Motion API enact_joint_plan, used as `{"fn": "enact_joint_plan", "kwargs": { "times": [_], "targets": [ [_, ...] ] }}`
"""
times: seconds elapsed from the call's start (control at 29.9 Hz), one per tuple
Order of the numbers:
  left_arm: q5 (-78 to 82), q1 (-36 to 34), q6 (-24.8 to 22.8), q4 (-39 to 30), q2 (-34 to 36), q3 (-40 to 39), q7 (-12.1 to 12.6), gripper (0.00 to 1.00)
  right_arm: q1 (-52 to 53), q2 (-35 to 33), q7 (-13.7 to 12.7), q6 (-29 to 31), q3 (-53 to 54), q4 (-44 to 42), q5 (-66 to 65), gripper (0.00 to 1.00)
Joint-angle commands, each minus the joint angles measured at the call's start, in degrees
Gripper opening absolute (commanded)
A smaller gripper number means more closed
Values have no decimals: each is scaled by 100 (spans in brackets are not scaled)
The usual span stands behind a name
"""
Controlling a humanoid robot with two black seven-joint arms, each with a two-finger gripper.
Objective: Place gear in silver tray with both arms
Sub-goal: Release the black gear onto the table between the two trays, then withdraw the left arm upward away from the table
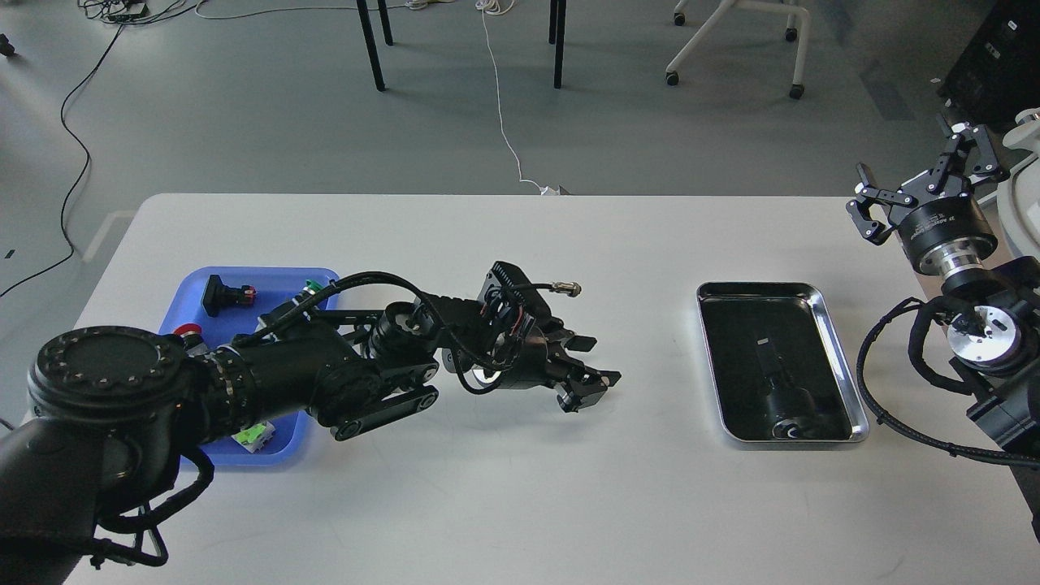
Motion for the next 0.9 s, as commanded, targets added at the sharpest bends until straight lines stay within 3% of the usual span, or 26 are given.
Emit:
{"fn": "enact_joint_plan", "kwargs": {
  "times": [0.0, 0.27, 0.57, 0.87],
  "targets": [
    [-927, -111, 29, -2, 294, -363, -73, 84, 97, -20, -15, 0, -4, 8, -9, 99],
    [-3949, -446, -225, 6, 1023, -1049, -249, 88, 598, -29, -50, 0, -13, -1, -544, 99],
    [-6298, -455, -1428, 42, 1893, -2419, -214, 90, 1195, -29, -76, 0, -57, 420, -1220, 99],
    [-8687, 72, -2018, 68, 2719, -3519, -179, 95, 2319, 68, -76, 0, -1532, 650, -1556, 99]
  ]
}}
